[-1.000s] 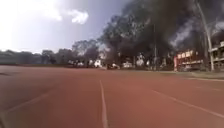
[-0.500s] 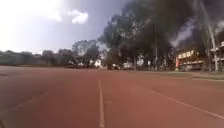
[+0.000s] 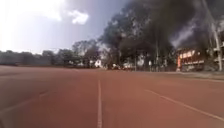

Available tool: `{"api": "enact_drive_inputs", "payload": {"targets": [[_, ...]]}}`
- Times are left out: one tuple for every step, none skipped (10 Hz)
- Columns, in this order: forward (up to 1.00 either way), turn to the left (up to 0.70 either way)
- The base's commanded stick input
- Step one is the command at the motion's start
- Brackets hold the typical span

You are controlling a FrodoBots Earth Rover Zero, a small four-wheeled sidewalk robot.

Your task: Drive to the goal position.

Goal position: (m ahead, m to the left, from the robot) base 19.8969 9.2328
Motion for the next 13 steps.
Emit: {"api": "enact_drive_inputs", "payload": {"targets": [[0.7,0.0],[0.7,0.0],[0.7,0.0],[0.7,0.0],[0.7,0.0],[0.7,0.0],[0.7,0.0],[0.7,0.0],[0.7,0.0],[0.7,0.0],[0.7,0.0],[0.7,0.0],[0.7,0.0]]}}
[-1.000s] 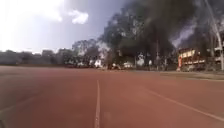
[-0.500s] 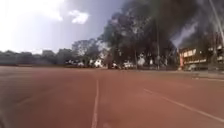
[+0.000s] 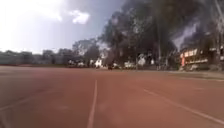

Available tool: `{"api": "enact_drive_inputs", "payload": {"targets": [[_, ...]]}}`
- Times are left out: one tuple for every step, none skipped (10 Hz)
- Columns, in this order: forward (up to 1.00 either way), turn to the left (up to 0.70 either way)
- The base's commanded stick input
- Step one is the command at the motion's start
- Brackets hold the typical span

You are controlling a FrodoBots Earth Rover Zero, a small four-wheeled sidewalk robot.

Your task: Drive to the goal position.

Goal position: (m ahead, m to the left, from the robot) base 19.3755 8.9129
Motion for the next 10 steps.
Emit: {"api": "enact_drive_inputs", "payload": {"targets": [[0.7,0.0],[0.7,0.0],[0.7,0.0],[0.7,0.0],[0.7,0.0],[0.7,0.0],[0.7,0.0],[0.7,0.0],[0.7,0.0],[0.7,0.0]]}}
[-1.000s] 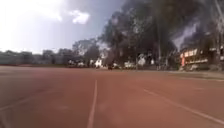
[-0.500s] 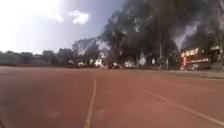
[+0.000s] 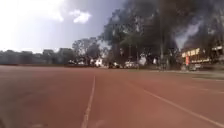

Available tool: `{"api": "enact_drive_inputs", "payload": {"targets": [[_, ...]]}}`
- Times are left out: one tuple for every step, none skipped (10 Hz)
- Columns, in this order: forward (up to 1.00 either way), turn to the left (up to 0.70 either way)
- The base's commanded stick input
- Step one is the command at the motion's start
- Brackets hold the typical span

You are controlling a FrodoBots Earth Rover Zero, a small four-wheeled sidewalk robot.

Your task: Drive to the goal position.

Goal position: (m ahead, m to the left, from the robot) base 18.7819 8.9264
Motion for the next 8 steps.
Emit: {"api": "enact_drive_inputs", "payload": {"targets": [[0.7,0.0],[0.7,0.0],[0.7,0.0],[0.7,0.0],[0.7,0.0],[0.7,0.0],[0.7,0.0],[0.7,0.0]]}}
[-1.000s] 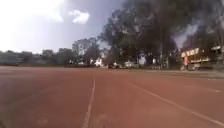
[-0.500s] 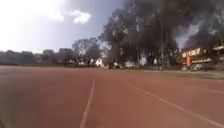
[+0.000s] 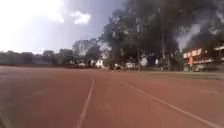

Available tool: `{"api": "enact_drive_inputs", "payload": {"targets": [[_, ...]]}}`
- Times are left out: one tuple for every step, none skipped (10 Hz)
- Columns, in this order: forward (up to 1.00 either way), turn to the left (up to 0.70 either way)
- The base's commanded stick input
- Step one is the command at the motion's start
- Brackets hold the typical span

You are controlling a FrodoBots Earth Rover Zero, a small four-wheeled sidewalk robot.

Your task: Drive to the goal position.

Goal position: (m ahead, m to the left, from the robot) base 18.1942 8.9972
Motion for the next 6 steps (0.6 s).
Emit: {"api": "enact_drive_inputs", "payload": {"targets": [[0.7,0.0],[0.7,0.0],[0.7,0.0],[0.7,0.0],[0.7,0.0],[0.7,0.0]]}}
